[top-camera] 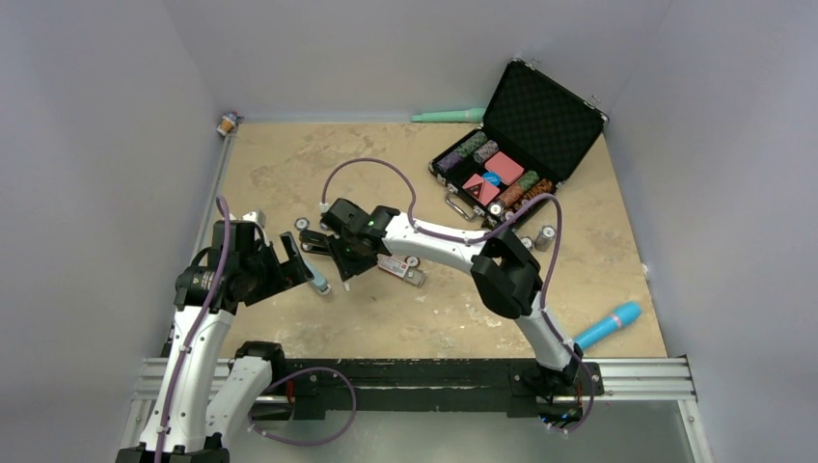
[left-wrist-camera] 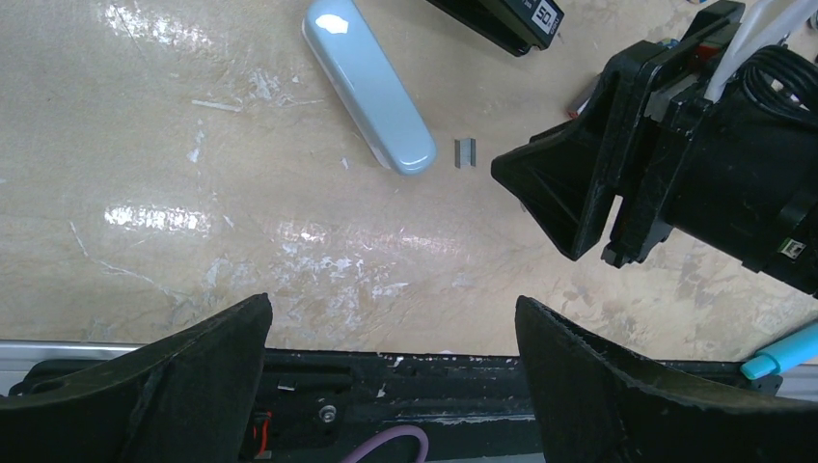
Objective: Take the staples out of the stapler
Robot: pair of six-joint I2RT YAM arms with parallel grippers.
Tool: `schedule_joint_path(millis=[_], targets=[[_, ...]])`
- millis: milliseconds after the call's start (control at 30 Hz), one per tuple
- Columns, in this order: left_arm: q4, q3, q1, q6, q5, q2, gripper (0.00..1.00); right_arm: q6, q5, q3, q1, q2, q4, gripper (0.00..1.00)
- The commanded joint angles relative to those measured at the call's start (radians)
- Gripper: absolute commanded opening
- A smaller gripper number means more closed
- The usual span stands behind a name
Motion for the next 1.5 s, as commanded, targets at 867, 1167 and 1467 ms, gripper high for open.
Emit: schedule_joint_path(millis=[867,1167,1467], targets=[[0.025,-0.002,0.007,-0.003,0.015,-0.004,1.00,0.068,0.186,0.304,0.067,0.181,-0.196,0.50],[0.028,-0.004,0.008,0.002,0.031,-0.002,1.00,0.100,0.195,0.332,0.074,0.215,-0.230,0.46],[0.031,-0.004,0.008,0.004,0.034,-0.005,1.00,0.105,0.189,0.345,0.076,0.242,-0.236,0.42]])
